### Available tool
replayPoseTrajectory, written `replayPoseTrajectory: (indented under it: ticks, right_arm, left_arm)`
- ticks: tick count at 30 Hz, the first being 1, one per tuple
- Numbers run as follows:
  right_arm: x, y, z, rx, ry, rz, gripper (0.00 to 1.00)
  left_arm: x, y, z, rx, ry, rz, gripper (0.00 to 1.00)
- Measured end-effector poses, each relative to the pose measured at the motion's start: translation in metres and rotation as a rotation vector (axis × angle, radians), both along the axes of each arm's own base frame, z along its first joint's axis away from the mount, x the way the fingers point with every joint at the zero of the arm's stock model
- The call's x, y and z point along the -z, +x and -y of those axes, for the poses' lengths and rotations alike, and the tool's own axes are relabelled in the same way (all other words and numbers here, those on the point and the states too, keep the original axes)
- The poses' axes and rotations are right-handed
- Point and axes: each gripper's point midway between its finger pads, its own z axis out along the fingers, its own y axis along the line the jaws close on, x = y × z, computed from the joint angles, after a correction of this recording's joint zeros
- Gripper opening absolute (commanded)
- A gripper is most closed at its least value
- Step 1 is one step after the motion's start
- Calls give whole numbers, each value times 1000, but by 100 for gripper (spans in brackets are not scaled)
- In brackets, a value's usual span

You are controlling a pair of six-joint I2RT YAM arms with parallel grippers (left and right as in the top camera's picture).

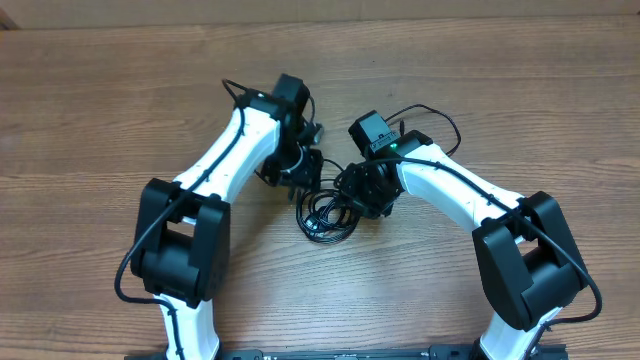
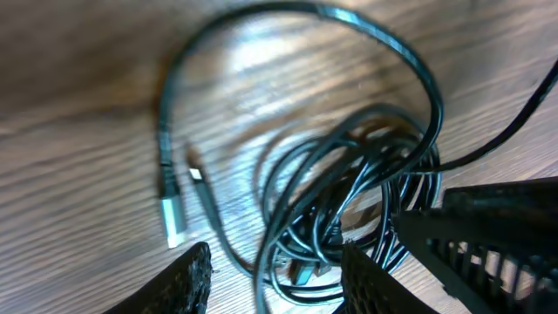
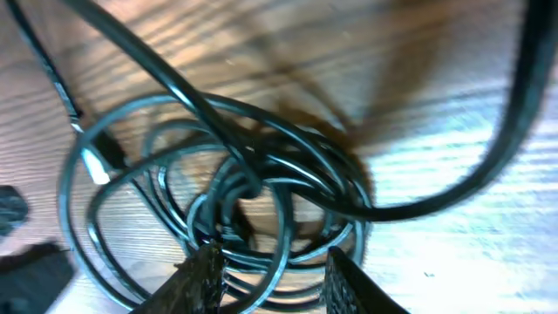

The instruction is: Untangle cables

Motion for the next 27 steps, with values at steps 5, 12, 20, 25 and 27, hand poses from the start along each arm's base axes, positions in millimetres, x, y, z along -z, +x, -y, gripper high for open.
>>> replayPoseTrajectory:
  ticks: [5,12,20,25,27]
  right_arm:
    - [4,-5,2,-3,-14,-11,29]
    - [14,-17,8,-37,-42,-30,24]
    - [15,5,15,-98,-46,78,22]
    - [10,30,21,-117,17,158,28]
    - [6,29,22,-148,60,152,33]
  left_arm:
    - [17,-13,11,40,3,-1,47]
    - [41,-19,-4,-43,99,-4,4]
    - [45,-18,-28,-292,164,-68,5]
    - [41,-20,-16,-383,73,-140,5]
    - [39,-19,-7,-400,30,-155,5]
